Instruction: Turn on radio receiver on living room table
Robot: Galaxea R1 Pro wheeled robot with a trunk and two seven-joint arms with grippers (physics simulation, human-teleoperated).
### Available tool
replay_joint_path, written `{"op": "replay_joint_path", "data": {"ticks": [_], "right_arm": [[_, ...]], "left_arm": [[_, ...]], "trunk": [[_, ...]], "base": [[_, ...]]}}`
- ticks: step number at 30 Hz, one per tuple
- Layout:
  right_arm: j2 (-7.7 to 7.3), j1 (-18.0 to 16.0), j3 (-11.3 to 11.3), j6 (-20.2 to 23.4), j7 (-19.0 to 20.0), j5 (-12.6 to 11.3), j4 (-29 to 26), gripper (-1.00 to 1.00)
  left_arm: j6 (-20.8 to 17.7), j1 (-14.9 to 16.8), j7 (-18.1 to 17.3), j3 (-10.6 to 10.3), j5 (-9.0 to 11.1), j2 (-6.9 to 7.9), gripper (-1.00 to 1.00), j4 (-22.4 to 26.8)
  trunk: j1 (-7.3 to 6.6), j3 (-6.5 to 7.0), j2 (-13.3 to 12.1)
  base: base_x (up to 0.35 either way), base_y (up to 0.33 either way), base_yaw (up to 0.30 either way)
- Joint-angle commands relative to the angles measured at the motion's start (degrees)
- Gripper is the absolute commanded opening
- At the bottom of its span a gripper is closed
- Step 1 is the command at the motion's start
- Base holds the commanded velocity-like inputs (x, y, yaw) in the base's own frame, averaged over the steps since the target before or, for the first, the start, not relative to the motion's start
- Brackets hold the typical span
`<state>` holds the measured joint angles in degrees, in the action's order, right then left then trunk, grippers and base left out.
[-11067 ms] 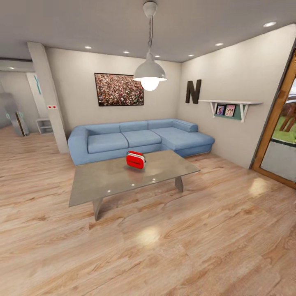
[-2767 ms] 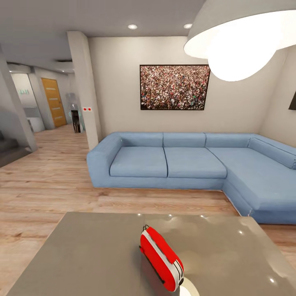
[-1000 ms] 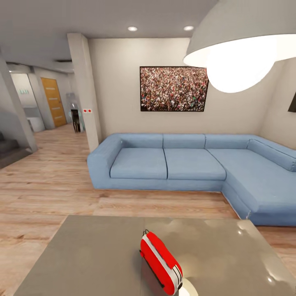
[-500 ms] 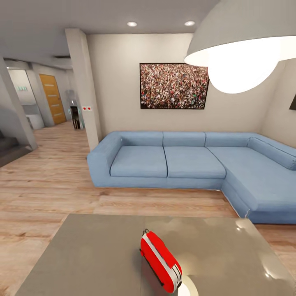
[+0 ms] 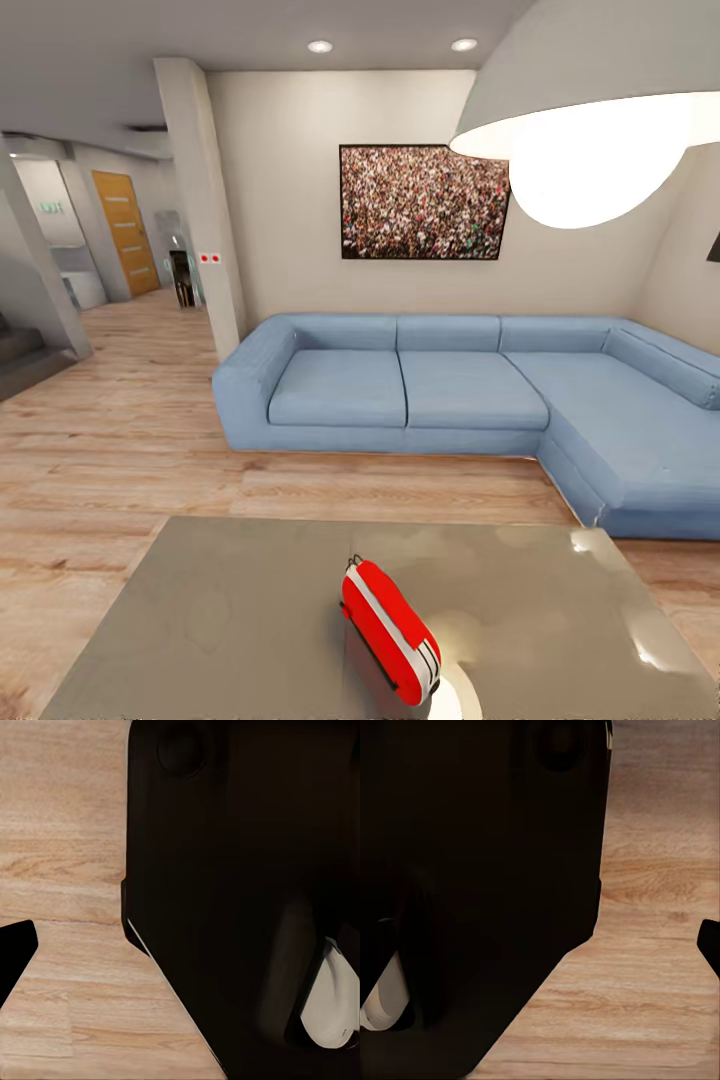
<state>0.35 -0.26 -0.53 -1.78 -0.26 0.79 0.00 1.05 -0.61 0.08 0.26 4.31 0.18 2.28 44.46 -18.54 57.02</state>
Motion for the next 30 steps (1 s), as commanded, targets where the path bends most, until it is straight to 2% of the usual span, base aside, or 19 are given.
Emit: {"op": "replay_joint_path", "data": {"ticks": [1,30], "right_arm": [[0.0,0.0,0.0,0.0,0.0,0.0,0.0,1.0],[0.0,0.0,0.0,0.0,0.0,0.0,0.0,1.0]], "left_arm": [[0.0,0.0,0.0,0.0,0.0,0.0,1.0,0.0],[0.0,0.0,0.0,0.0,0.0,0.0,1.0,0.0]], "trunk": [[-0.23,0.09,-0.4],[-6.6,2.63,-12.0]], "base": [[0.0,0.0,0.0],[0.0,0.0,0.0]]}}
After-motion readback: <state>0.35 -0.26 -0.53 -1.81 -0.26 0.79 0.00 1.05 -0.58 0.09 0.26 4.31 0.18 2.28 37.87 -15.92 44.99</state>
